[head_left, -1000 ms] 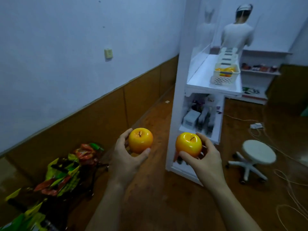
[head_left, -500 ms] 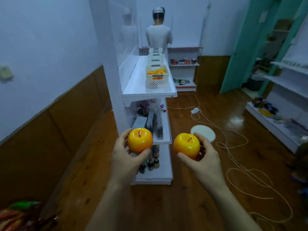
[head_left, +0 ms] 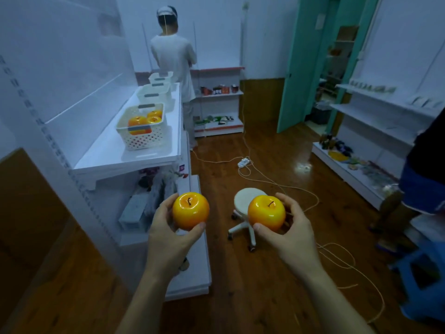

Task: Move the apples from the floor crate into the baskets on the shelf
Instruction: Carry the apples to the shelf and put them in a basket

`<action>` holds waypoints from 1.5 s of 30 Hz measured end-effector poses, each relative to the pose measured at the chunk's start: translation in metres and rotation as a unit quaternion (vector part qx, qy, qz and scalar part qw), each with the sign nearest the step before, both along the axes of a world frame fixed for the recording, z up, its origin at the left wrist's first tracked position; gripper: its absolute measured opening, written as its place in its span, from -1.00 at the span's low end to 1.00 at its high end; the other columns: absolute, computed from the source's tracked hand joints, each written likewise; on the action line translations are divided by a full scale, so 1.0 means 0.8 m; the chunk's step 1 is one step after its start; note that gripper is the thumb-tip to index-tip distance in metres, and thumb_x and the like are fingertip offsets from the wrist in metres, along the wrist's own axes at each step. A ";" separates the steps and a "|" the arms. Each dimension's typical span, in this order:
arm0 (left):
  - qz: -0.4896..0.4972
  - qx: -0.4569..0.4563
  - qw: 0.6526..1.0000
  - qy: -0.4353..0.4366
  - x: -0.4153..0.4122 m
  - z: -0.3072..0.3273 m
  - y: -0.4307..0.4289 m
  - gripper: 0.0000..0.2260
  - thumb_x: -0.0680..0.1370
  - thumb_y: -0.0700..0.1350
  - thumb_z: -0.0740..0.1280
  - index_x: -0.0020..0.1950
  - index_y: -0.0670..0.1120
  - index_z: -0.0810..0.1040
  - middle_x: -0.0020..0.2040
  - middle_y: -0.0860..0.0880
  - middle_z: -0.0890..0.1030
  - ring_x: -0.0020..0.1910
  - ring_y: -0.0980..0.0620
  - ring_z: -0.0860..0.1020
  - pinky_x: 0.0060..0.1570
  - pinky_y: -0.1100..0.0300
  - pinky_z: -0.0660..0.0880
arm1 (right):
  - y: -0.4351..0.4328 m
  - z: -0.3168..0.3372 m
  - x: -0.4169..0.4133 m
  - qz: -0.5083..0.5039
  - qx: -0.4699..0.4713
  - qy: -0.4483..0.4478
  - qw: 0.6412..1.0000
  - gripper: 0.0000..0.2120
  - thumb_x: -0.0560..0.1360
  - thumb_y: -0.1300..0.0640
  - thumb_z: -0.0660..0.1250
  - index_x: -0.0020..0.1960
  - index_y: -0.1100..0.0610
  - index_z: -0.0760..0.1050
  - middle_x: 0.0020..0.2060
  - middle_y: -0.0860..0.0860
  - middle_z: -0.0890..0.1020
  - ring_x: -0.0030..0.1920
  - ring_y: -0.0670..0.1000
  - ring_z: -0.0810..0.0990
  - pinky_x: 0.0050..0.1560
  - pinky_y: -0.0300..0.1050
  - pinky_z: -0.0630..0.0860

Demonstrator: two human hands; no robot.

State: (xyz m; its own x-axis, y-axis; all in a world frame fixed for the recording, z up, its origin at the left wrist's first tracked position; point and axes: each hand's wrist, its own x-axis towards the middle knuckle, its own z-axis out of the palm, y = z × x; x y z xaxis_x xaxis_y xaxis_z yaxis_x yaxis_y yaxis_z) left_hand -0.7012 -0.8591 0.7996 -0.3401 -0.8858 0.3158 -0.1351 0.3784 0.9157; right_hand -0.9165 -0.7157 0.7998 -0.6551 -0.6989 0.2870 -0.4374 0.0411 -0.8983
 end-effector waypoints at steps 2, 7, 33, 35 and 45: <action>0.003 0.002 1.000 -0.001 -0.043 0.000 -0.013 -0.25 0.36 -0.13 0.61 0.47 0.09 0.36 0.35 0.01 0.47 0.24 -0.01 0.55 0.10 0.13 0.61 | -0.013 0.005 -0.048 0.010 0.004 -0.005 1.000 -0.21 0.30 -0.05 0.64 0.41 -0.24 0.32 0.30 -0.17 0.44 0.18 -0.10 0.52 -0.03 -0.21 0.60; 0.005 -0.001 1.000 -0.002 -0.128 0.005 -0.043 -0.23 0.35 -0.10 0.63 0.48 0.07 0.36 0.36 -0.04 0.48 0.26 -0.05 0.54 0.18 -0.05 0.59 | -0.048 0.019 -0.151 0.017 0.006 0.012 1.000 -0.22 0.29 -0.09 0.63 0.40 -0.26 0.33 0.29 -0.18 0.44 0.20 -0.10 0.52 0.03 -0.15 0.61; 0.029 -0.074 0.997 -0.012 -0.394 0.067 -0.398 -0.28 0.35 0.09 0.58 0.42 0.29 0.32 0.31 0.14 0.44 0.25 0.11 0.52 0.16 0.11 0.58 | -0.427 0.087 -0.421 0.102 0.010 0.077 0.992 -0.28 0.32 0.01 0.62 0.35 -0.24 0.33 0.22 -0.24 0.45 0.11 -0.12 0.54 -0.07 -0.23 0.58; 0.047 -0.080 0.996 -0.019 -0.386 0.088 -0.425 -0.28 0.37 0.03 0.60 0.45 0.20 0.34 0.31 0.12 0.46 0.23 0.16 0.53 0.15 0.12 0.60 | -0.471 0.104 -0.421 0.131 0.007 0.090 0.987 -0.28 0.32 0.02 0.62 0.35 -0.23 0.34 0.20 -0.27 0.45 0.10 -0.15 0.54 -0.07 -0.26 0.55; 0.246 -0.130 0.959 -0.056 -0.275 0.194 -0.502 -0.29 0.32 0.08 0.57 0.42 0.14 0.40 0.31 0.10 0.50 0.21 0.09 0.55 0.13 0.20 0.56 | -0.693 0.159 -0.332 0.367 -0.062 0.086 0.924 -0.29 0.29 0.04 0.65 0.35 -0.14 0.41 0.18 -0.15 0.54 0.09 -0.14 0.59 -0.01 -0.16 0.62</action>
State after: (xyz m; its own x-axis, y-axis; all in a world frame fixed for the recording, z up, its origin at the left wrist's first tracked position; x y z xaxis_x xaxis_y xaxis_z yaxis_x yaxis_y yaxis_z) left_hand -0.9212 -1.2607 0.9551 0.0528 -0.8438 0.5340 -0.4484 0.4578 0.7677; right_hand -1.1817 -1.2704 0.9273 0.0444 -0.8912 0.4514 -0.4435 -0.4225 -0.7904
